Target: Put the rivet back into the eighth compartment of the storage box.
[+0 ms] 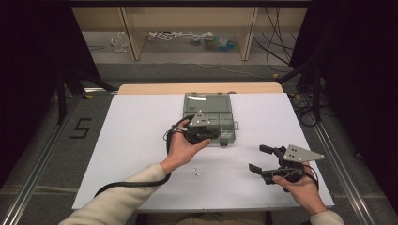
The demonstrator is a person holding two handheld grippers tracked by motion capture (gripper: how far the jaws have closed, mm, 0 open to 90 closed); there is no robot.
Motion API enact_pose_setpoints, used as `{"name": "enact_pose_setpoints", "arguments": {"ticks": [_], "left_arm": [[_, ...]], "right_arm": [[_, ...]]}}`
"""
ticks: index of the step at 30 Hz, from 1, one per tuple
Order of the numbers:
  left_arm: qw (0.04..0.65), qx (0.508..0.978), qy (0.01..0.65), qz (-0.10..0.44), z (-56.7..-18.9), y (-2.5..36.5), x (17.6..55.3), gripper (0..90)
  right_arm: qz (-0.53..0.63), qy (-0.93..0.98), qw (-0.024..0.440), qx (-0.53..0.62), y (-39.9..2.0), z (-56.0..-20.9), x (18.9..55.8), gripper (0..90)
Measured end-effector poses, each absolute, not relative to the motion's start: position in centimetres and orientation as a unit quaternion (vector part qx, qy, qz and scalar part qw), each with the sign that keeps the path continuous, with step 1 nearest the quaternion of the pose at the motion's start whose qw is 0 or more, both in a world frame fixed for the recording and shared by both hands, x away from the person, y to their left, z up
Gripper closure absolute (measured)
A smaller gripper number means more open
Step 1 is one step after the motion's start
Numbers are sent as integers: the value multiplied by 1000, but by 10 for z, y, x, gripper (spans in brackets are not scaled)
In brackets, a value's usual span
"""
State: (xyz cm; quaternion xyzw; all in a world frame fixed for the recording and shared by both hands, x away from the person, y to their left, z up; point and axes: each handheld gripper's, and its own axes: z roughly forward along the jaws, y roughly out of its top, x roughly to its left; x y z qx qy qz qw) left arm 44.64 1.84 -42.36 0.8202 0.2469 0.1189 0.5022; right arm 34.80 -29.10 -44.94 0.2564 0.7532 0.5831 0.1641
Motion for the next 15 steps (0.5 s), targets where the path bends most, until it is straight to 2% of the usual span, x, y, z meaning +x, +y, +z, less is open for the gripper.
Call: {"name": "enact_pose_setpoints", "arguments": {"ticks": [6, 7, 10, 15], "left_arm": [[504, 818, 246, 127, -425, 2, 459, 828], [505, 818, 247, 126, -426, -1, 462, 828], [504, 817, 250, 123, -428, -7, 468, 827], [498, 821, 251, 121, -433, -15, 476, 826]], "right_arm": [[584, 753, 163, 257, -291, -449, 348, 165], [584, 756, 144, 260, -291, -449, 347, 165], [588, 754, 158, 247, -292, -450, 349, 165], [582, 757, 144, 259, -292, -449, 347, 165]]}}
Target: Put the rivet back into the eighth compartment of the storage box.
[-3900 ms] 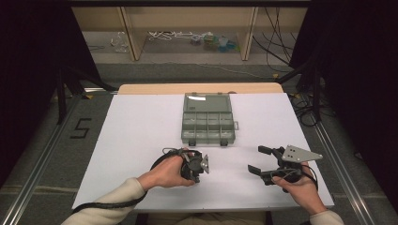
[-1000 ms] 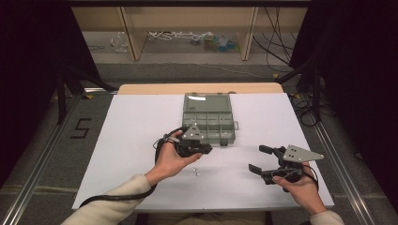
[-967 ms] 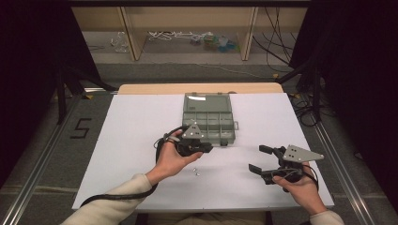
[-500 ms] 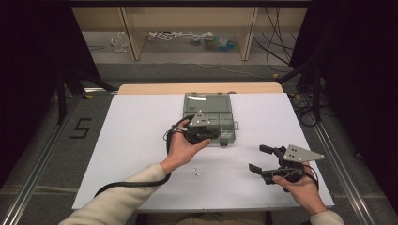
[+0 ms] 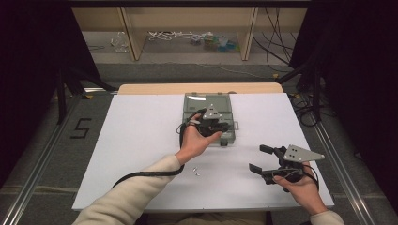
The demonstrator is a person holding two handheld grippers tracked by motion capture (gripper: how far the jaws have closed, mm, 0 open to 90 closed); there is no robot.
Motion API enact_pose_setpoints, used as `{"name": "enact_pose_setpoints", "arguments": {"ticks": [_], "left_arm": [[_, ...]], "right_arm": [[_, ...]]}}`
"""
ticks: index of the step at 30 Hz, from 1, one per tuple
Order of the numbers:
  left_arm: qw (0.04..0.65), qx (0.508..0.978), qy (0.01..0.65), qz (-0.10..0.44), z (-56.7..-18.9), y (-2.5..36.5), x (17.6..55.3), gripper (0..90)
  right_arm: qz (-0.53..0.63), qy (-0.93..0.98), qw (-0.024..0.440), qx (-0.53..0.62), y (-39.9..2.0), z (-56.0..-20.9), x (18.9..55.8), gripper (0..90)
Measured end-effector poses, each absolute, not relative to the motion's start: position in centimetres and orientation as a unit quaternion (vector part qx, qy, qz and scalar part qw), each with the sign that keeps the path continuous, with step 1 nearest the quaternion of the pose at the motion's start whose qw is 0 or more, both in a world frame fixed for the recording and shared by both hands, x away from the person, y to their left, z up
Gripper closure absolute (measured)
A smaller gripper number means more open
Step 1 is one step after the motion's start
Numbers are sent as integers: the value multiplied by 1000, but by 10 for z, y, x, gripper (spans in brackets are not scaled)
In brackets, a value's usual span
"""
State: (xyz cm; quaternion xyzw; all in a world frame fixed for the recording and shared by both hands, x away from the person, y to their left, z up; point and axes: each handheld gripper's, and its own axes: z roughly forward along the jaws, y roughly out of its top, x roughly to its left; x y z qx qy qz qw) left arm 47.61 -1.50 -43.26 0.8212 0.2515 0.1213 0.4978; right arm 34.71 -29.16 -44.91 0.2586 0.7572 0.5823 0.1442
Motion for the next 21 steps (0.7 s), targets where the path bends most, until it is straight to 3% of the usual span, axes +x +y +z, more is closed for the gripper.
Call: {"name": "enact_pose_setpoints", "arguments": {"ticks": [3, 5, 17, 19, 20, 21], "left_arm": [[493, 823, 251, 129, -435, -17, 479, 822], [484, 828, 252, 128, -438, -18, 482, 808], [447, 858, 220, 122, -434, 1, 465, 483], [411, 879, 210, 116, -433, 10, 458, 418], [370, 900, 204, 106, -433, 20, 450, 413], [370, 900, 204, 106, -433, 20, 450, 413]], "right_arm": [[588, 754, 158, 247, -292, -450, 349, 165], [582, 757, 144, 258, -292, -449, 347, 165], [581, 758, 157, 251, -292, -449, 348, 165], [592, 747, 164, 254, -290, -451, 349, 165], [569, 766, 158, 254, -293, -448, 347, 165], [569, 766, 158, 254, -293, -448, 347, 165]]}}
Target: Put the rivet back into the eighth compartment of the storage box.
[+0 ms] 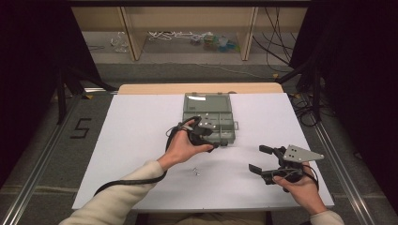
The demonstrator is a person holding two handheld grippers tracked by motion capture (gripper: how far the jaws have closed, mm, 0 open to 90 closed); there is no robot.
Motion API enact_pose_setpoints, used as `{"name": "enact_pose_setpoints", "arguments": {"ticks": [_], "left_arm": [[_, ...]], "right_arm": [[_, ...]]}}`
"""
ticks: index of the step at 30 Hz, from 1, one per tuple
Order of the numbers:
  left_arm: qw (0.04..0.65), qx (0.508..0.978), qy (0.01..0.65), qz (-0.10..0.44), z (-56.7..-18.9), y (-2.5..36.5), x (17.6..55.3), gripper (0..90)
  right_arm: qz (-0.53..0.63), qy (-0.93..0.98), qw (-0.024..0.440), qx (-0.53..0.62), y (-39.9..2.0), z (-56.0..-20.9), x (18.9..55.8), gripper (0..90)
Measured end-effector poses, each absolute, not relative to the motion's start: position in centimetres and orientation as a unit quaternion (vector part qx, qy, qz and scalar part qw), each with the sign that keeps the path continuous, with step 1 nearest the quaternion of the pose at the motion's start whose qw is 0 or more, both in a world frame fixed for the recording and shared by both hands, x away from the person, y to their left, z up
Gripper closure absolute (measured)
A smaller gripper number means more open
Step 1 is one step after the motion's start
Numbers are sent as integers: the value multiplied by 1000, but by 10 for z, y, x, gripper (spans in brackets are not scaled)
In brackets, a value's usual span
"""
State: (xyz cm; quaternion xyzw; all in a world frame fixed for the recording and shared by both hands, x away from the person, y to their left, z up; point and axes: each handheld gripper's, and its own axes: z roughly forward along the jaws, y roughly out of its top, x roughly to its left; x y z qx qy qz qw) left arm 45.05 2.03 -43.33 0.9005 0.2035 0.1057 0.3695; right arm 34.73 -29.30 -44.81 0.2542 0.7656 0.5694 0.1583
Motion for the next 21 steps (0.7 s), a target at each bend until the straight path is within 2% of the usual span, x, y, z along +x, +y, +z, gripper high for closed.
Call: {"name": "enact_pose_setpoints", "arguments": {"ticks": [2, 4, 5, 7, 14, 21], "left_arm": [[307, 928, 193, 90, -433, 33, 440, 405], [297, 930, 202, 81, -435, 34, 436, 405], [260, 942, 199, 74, -436, 39, 432, 405], [237, 948, 203, 65, -437, 41, 429, 409], [172, 966, 190, 23, -443, 35, 427, 450], [134, 974, 184, 12, -452, 29, 426, 480]], "right_arm": [[569, 767, 157, 254, -293, -448, 347, 165], [578, 762, 153, 250, -291, -449, 348, 165], [578, 761, 153, 250, -291, -450, 349, 165], [586, 757, 153, 248, -290, -450, 349, 165], [586, 757, 152, 248, -290, -450, 349, 165], [580, 760, 139, 259, -289, -450, 347, 165]]}}
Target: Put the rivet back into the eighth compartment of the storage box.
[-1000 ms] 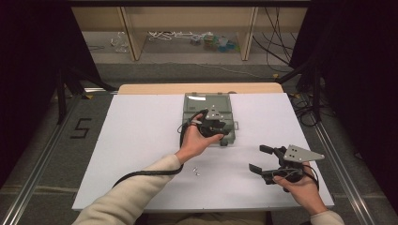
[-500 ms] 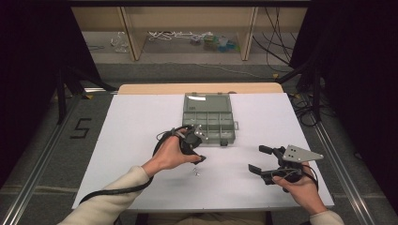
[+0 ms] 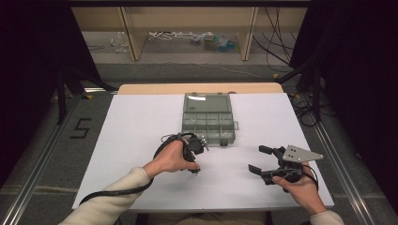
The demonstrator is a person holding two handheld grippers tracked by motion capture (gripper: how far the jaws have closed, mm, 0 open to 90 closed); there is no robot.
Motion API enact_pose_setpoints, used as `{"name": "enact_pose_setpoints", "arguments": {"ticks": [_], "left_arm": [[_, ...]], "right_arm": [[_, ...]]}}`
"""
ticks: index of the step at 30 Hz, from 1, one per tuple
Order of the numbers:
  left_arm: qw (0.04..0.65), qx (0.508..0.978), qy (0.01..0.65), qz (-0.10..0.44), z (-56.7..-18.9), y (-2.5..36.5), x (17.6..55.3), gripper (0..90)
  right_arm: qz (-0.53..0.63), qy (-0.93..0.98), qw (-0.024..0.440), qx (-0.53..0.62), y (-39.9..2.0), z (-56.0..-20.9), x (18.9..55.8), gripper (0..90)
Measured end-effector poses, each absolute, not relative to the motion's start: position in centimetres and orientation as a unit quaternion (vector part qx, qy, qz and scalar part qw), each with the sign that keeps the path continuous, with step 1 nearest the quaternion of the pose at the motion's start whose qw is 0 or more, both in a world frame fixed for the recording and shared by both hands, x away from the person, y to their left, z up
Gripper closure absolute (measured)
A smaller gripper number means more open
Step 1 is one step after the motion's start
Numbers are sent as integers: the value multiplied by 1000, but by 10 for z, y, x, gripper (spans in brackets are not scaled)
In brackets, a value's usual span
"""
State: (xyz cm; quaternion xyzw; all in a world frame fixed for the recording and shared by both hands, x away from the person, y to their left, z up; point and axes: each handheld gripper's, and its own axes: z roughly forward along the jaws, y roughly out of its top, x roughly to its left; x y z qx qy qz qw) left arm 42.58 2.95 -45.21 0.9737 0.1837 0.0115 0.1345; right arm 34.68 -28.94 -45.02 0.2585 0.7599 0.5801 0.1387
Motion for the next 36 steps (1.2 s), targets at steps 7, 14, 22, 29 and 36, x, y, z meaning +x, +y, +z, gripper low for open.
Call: {"name": "enact_pose_setpoints", "arguments": {"ticks": [7, 14, 22, 29, 36], "left_arm": [[125, 975, 185, 3, -454, 27, 427, 513], [105, 978, 177, 8, -458, 24, 425, 574], [99, 980, 173, 7, -457, 21, 421, 708], [101, 979, 179, 7, -457, 22, 421, 826], [107, 977, 185, 6, -457, 24, 420, 830]], "right_arm": [[577, 762, 142, 259, -290, -450, 347, 165], [580, 760, 139, 259, -290, -450, 347, 165], [585, 757, 154, 247, -290, -451, 349, 165], [584, 758, 152, 247, -290, -450, 349, 165], [585, 757, 155, 245, -290, -450, 349, 165]]}}
